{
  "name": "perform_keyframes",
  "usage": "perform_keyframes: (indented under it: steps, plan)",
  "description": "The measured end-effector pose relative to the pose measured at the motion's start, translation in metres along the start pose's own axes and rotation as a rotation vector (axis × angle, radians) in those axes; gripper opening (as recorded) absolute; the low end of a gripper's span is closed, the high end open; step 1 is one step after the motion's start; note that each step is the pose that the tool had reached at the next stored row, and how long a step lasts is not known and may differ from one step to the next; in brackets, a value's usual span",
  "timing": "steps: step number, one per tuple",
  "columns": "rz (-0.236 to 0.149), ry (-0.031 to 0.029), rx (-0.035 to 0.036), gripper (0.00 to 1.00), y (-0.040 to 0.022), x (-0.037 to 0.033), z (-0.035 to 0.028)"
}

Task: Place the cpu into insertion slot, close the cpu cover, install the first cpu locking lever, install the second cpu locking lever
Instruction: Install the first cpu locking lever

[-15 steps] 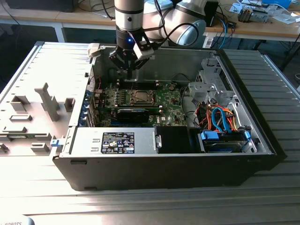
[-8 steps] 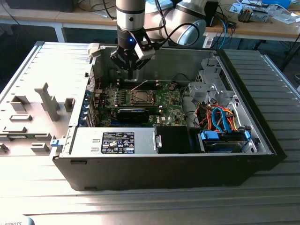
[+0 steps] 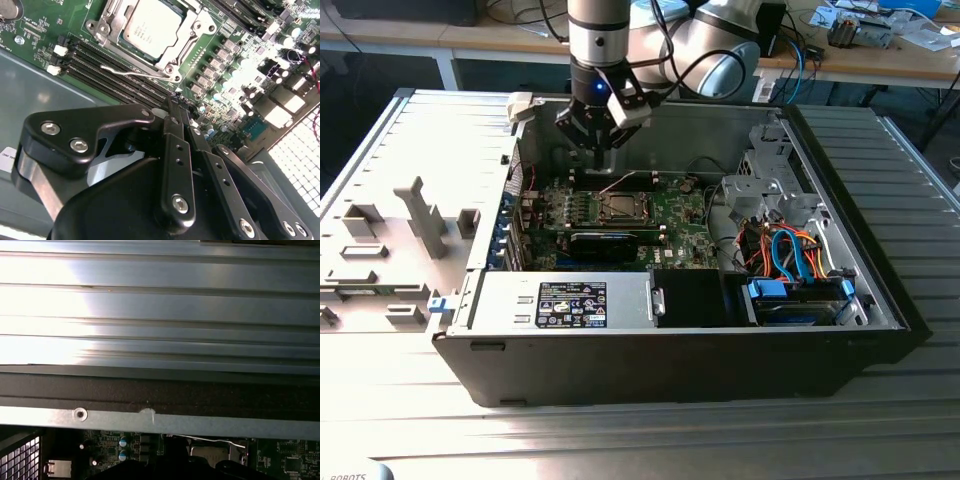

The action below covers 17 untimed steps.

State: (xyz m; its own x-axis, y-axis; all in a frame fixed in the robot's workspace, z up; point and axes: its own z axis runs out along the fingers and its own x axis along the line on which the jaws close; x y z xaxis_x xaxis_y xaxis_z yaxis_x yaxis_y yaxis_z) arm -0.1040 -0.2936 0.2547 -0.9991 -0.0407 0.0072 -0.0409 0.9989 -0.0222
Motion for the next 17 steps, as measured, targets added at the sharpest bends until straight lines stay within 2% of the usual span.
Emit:
perform_keyframes:
  steps: [11, 13, 14, 17]
  plan:
    - [0.000, 0.0000, 0.0003, 0.11, 0.0001, -0.0004, 0.0032]
    - [0.000, 0.0001, 0.0003, 0.11, 0.0000, -0.0060, 0.0120]
    - [0.000, 0.0001, 0.0030, 0.11, -0.0002, -0.0139, 0.0169]
    - [0.000, 0.0002, 0.0042, 0.11, -0.0003, -0.0157, 0.0183]
